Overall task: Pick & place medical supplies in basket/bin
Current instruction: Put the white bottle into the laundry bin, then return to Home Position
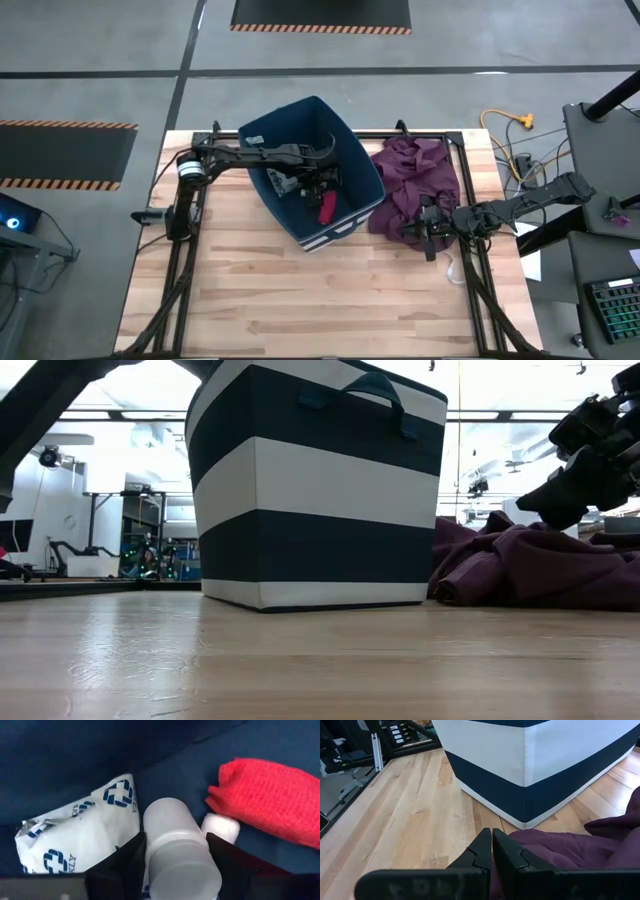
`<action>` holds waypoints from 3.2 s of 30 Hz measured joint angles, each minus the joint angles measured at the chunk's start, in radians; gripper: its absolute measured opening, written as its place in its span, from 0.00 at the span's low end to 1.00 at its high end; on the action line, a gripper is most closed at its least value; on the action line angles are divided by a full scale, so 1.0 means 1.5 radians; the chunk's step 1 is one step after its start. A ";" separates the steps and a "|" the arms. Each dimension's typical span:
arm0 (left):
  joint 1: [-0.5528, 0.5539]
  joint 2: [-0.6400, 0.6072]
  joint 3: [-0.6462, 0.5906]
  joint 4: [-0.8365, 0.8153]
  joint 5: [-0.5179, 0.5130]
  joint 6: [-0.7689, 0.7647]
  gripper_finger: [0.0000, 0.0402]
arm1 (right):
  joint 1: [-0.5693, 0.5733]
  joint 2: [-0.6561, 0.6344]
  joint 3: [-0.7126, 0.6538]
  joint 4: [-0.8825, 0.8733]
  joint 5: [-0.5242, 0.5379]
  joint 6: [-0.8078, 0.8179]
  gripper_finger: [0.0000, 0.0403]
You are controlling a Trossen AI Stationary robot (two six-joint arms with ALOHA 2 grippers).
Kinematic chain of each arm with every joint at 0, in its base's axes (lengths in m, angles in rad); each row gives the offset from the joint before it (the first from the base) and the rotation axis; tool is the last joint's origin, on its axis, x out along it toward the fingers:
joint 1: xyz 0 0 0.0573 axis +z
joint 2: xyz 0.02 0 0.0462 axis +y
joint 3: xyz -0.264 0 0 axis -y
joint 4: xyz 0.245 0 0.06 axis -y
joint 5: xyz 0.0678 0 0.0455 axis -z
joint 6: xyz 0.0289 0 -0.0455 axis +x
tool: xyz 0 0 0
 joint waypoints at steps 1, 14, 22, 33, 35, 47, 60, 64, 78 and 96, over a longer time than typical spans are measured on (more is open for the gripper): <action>0.000 0.001 0.000 -0.007 0.003 0.001 0.41 | 0.000 0.000 0.000 0.000 0.000 0.000 0.02; 0.000 0.000 0.004 -0.057 0.020 0.011 0.54 | 0.000 0.000 0.000 0.000 0.000 0.003 0.02; 0.000 -0.005 0.074 -0.087 0.018 -0.012 0.74 | 0.000 0.000 0.000 0.000 0.000 0.003 0.02; -0.011 -0.066 0.248 -0.082 0.018 -0.092 0.72 | 0.000 0.001 0.000 0.000 -0.001 0.000 0.02; -0.024 -0.101 0.240 -0.035 0.018 -0.093 0.69 | 0.000 0.000 0.000 0.000 -0.002 -0.003 0.02; -0.118 -0.431 -0.111 0.362 0.020 -0.212 0.46 | 0.000 -0.001 0.000 0.003 -0.021 -0.048 0.02; -0.163 -0.849 -0.590 0.600 0.054 -0.219 0.26 | 0.000 -0.002 0.000 0.141 -0.025 -0.108 0.02; -0.163 -0.953 -0.700 0.636 0.057 -0.214 0.19 | 0.000 -0.002 0.000 0.211 -0.024 -0.135 0.02; -0.163 -1.143 -0.926 0.636 0.106 -0.237 0.01 | 0.000 -0.001 0.000 0.230 -0.021 -0.075 0.02; -0.162 -1.325 -1.014 0.532 0.106 -0.258 0.00 | 0.000 -0.008 0.000 0.202 0.054 -0.168 0.02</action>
